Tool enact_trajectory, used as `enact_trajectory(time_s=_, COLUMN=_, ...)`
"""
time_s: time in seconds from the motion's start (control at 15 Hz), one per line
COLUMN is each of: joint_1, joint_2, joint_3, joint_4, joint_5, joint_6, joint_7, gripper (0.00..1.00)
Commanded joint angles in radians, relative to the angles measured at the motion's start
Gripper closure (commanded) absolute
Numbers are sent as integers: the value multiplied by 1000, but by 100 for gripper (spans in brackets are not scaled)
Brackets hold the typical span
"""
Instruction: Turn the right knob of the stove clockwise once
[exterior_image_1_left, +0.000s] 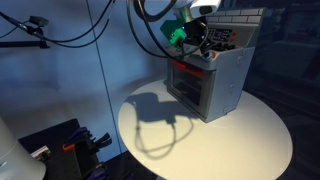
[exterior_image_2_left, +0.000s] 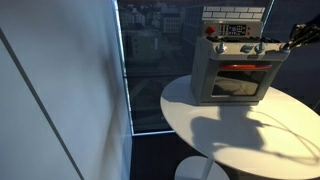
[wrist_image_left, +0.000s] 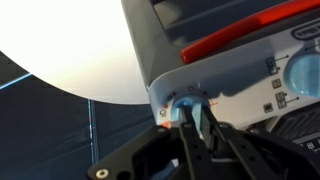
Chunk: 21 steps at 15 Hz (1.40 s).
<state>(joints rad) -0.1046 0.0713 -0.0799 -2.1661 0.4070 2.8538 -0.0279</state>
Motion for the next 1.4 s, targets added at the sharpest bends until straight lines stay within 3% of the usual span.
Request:
enact_trajectory(time_s=0.0, joint_1=-1, joint_2=-35, joint_3=13, joint_4=-11, joint_5=97, joint_6=-31, joint_7=1, gripper=94)
enact_trajectory(time_s=0.8, joint_1=1, joint_2=-57, joint_3=25, joint_4=-15, joint_5=493, joint_6=-20, joint_7=-51, gripper=95)
enact_trajectory(time_s=1.33, joint_1=5, joint_2=-61, joint_3=25, joint_4=-13, joint_5=692, joint_6=-12, joint_7=-115, gripper=96)
